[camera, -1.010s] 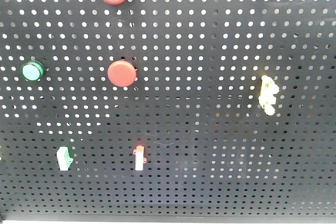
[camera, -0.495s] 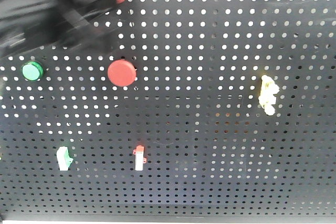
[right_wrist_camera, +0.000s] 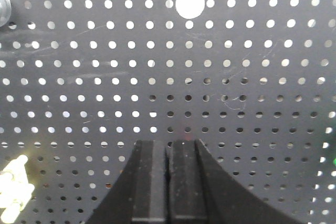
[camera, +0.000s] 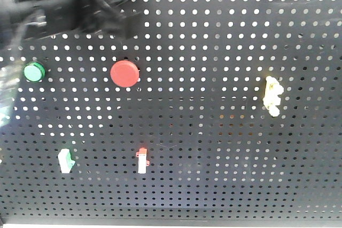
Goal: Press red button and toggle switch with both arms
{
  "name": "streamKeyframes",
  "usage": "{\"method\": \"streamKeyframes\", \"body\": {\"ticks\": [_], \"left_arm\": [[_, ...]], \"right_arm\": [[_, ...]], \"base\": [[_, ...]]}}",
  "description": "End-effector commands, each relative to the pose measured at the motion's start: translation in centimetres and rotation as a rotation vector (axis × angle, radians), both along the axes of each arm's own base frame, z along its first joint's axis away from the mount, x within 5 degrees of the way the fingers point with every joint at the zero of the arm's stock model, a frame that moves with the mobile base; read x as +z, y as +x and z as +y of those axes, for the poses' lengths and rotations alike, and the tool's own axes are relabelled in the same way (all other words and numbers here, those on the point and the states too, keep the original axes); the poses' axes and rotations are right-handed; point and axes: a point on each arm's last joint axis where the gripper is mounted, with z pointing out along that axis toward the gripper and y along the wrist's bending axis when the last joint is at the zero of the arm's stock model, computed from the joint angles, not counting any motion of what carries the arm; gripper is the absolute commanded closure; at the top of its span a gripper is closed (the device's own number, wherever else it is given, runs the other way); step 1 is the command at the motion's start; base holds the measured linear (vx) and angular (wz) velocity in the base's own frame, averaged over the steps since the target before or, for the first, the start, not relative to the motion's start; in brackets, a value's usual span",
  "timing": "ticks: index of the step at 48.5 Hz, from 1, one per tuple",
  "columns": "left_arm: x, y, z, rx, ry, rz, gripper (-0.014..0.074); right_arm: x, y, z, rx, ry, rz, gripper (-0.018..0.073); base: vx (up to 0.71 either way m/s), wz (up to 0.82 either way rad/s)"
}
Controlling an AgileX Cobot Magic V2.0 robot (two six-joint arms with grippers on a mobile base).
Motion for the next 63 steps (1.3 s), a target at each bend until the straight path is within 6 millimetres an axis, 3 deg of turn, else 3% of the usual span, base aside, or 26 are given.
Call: {"method": "streamKeyframes", "body": {"ticks": [1,8,16,19,26,32,38,44,52,63], "left_arm": [[1.6,-2.2,2.1,0.029,-0.075,-0.085,0.0594],[-1.3,-4.3,3.7,0.040,-0.061,-0.061,0.0594],[-6.1,-7.4,6.0,0.061,-0.052,-0.039,0.0594],[-8.6,-8.7,7.0,0.066,-0.047,-0.016,0.0594],[-12.1,-11.3,8.9,0.076,-0.055,-0.022,0.0594],[-13.2,-12.7,9.8,0.077,-0.067,-0.037,0.0594],[-13.3,-13.1,10.1,0.074,-0.070,-0.041,0.0594],[-13.4,-13.1,10.1,0.072,-0.065,-0.035,0.0594],[-13.5,-13.1,10.1,0.069,-0.056,-0.026,0.0594],[-13.9,-13.2,9.9,0.057,-0.028,0.009,0.0594]], "right_arm": [[1.5,-0.4,-0.1,-0.002,0.039,-0.097,0.0562],[1.3,-0.3,0.2,0.028,0.059,-0.072,0.0562],[1.4,-0.4,1.0,0.114,-0.004,-0.088,0.0562],[1.5,-0.5,1.9,0.198,-0.064,-0.106,0.0561],[1.8,-0.4,4.2,0.423,-0.069,-0.156,0.0561],[2.0,1.2,6.0,0.566,0.008,-0.169,0.0564],[2.3,3.9,8.3,0.665,0.044,-0.145,0.0564],[3.0,6.9,11.6,0.695,0.051,-0.157,0.0564],[3.6,9.1,16.5,0.713,-0.028,-0.215,0.0564],[4.5,9.4,16.2,0.646,0.044,-0.259,0.0564]], "base": [[0.00,0.00],[0.00,0.00],[0.00,0.00],[0.00,0.00],[0.00,0.00],[0.00,0.00],[0.00,0.00],[0.00,0.00],[0.00,0.00],[0.00,0.00]]}}
